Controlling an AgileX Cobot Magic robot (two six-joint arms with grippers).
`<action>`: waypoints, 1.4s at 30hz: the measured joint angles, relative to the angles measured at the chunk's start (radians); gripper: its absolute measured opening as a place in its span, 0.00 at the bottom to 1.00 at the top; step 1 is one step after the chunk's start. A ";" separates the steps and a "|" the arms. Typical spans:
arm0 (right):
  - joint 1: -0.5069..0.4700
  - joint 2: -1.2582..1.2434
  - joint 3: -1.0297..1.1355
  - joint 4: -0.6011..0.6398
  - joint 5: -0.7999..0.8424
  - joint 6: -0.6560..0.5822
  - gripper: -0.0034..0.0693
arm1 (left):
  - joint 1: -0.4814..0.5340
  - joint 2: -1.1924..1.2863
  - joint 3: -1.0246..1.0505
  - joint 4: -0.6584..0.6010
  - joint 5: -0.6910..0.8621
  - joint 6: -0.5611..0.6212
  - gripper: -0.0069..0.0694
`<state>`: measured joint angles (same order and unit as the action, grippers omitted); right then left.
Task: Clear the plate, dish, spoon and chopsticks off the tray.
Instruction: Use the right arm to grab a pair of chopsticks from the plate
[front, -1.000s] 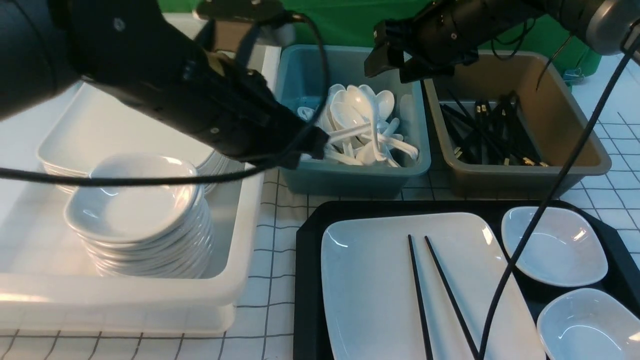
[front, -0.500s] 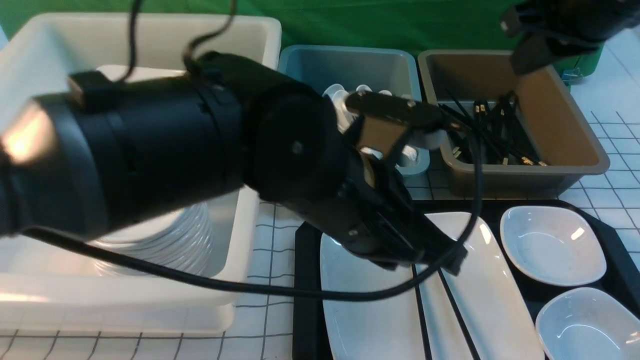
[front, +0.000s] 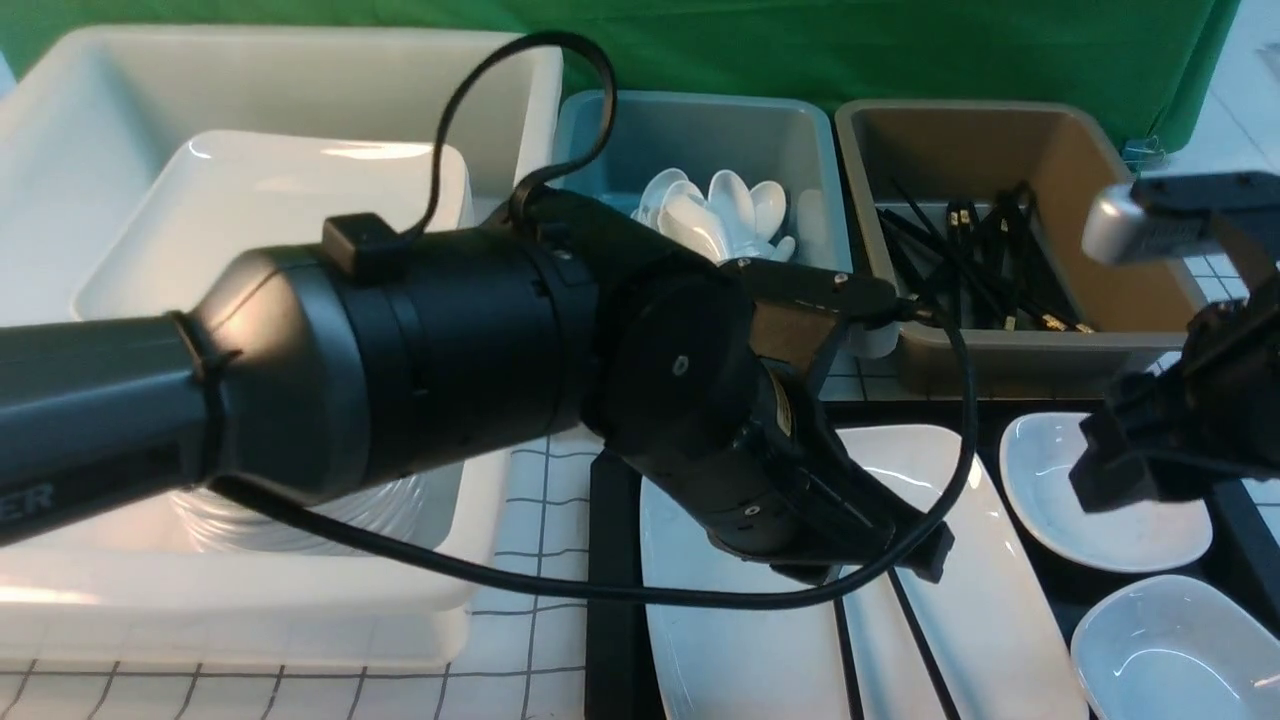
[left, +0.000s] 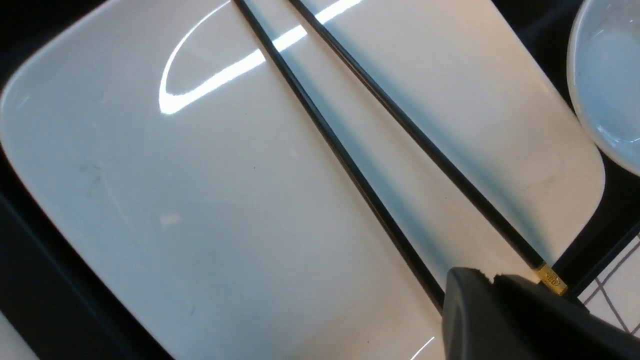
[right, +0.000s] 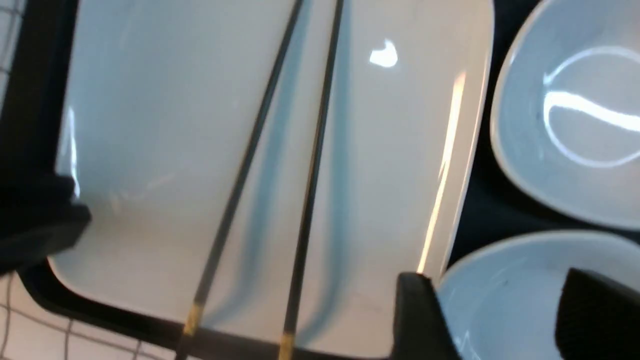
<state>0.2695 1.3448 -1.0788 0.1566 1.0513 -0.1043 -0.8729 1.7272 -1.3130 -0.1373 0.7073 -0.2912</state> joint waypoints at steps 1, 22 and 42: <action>0.000 -0.002 0.009 -0.001 0.002 -0.004 0.61 | 0.000 0.013 0.000 -0.011 -0.001 0.000 0.19; 0.000 -0.339 0.016 -0.072 -0.003 -0.026 0.58 | -0.060 0.285 -0.241 0.047 0.068 -0.049 0.80; 0.143 -0.097 0.016 0.075 -0.025 0.051 0.78 | 0.040 0.045 -0.371 0.345 0.503 -0.020 0.10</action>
<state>0.4120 1.2479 -1.0629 0.2312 1.0267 -0.0538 -0.8333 1.7723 -1.6843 0.2077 1.2102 -0.3114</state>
